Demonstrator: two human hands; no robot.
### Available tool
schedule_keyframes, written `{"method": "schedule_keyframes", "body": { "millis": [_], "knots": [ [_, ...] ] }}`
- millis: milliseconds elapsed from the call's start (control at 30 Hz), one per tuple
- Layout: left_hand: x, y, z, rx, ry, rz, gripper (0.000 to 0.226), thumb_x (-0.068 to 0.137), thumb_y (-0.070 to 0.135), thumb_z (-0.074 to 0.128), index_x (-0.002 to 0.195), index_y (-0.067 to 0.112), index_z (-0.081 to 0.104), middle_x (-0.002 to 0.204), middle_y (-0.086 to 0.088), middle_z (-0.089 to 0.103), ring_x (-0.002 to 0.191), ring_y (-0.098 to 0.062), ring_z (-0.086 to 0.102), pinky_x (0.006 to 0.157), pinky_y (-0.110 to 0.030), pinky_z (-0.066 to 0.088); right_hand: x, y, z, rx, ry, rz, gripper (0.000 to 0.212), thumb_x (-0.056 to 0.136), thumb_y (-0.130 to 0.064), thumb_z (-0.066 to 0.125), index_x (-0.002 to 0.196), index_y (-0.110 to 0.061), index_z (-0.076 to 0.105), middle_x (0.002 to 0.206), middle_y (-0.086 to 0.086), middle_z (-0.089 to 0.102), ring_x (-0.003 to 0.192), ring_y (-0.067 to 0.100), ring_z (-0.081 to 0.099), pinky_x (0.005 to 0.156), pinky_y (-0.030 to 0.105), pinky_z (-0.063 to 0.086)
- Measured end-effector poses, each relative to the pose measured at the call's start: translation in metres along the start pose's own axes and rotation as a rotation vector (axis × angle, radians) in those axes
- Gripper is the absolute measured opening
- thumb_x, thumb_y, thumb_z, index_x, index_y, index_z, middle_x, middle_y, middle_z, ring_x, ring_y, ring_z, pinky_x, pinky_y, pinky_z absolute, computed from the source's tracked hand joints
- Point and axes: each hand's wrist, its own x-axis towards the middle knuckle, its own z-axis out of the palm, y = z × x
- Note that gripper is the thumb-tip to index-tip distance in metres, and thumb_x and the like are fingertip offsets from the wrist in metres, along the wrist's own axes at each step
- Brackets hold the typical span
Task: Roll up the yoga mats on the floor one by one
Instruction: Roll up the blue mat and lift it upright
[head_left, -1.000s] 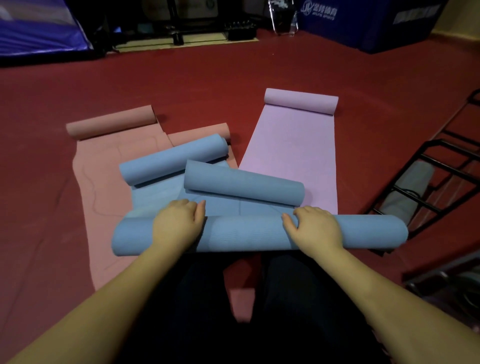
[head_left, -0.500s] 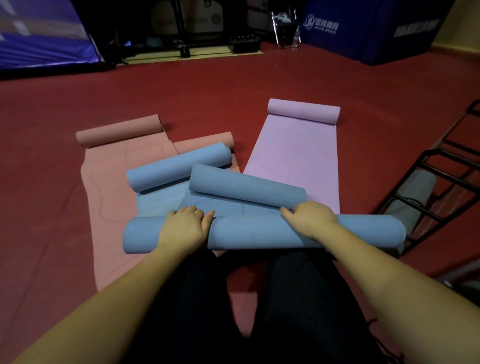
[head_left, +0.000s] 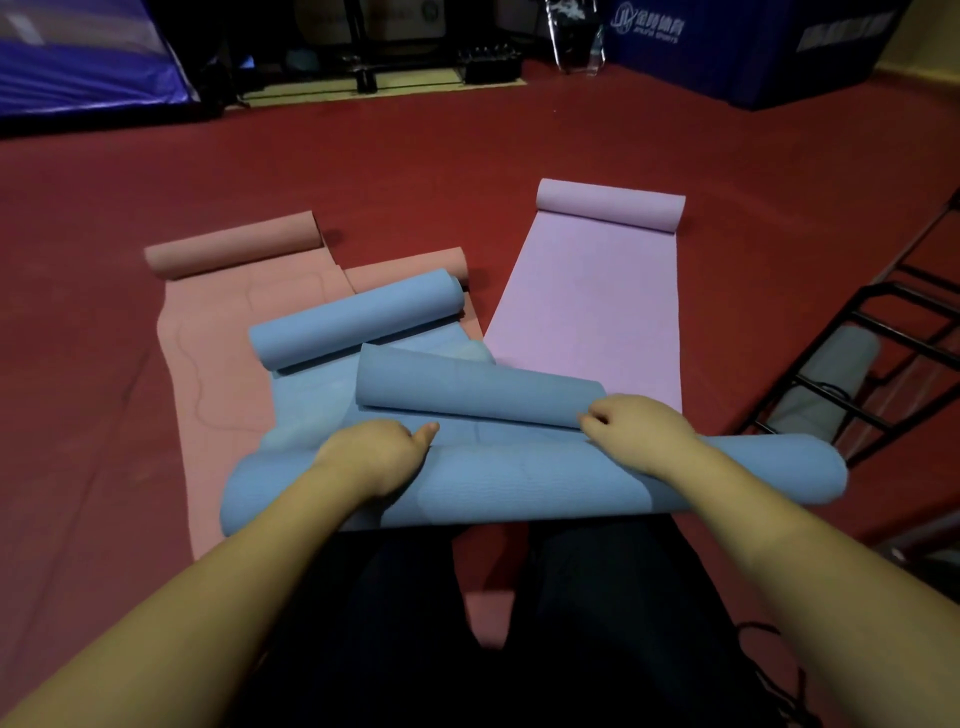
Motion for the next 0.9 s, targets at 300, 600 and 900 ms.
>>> {"method": "schedule_keyframes", "body": {
  "millis": [300, 600, 900],
  "knots": [
    [0.029, 0.004, -0.020, -0.104, -0.247, 0.010, 0.061, 0.105, 0.050, 0.026, 0.142, 0.007, 0.049, 0.153, -0.014, 0.041, 0.138, -0.029, 0.041, 0.110, -0.033, 0.028, -0.029, -0.013, 0.032, -0.123, 0.321, -0.040, 0.070, 0.089, -0.062, 0.015, 0.087, -0.013, 0.066, 0.090, 0.009, 0.068, 0.090, 0.031, 0.061, 0.079, 0.039, 0.042],
    [0.042, -0.001, -0.014, -0.140, -0.229, 0.015, 0.058, 0.104, 0.053, 0.030, 0.138, 0.014, 0.056, 0.150, -0.011, 0.046, 0.135, -0.028, 0.044, 0.109, -0.036, 0.031, -0.019, -0.014, 0.037, -0.144, 0.363, -0.027, 0.073, 0.083, -0.065, 0.016, 0.087, -0.016, 0.070, 0.084, 0.004, 0.070, 0.084, 0.029, 0.064, 0.075, 0.037, 0.042],
    [0.014, -0.002, 0.004, -0.085, 0.510, 0.041, 0.051, 0.102, 0.040, 0.035, 0.063, 0.013, 0.053, 0.076, -0.010, 0.065, 0.077, -0.036, 0.060, 0.064, -0.039, 0.041, 0.002, -0.014, 0.026, -0.162, 0.246, 0.025, 0.055, 0.095, -0.060, 0.031, 0.091, -0.020, 0.069, 0.098, 0.005, 0.071, 0.094, 0.027, 0.064, 0.072, 0.033, 0.040]
  ]
}}
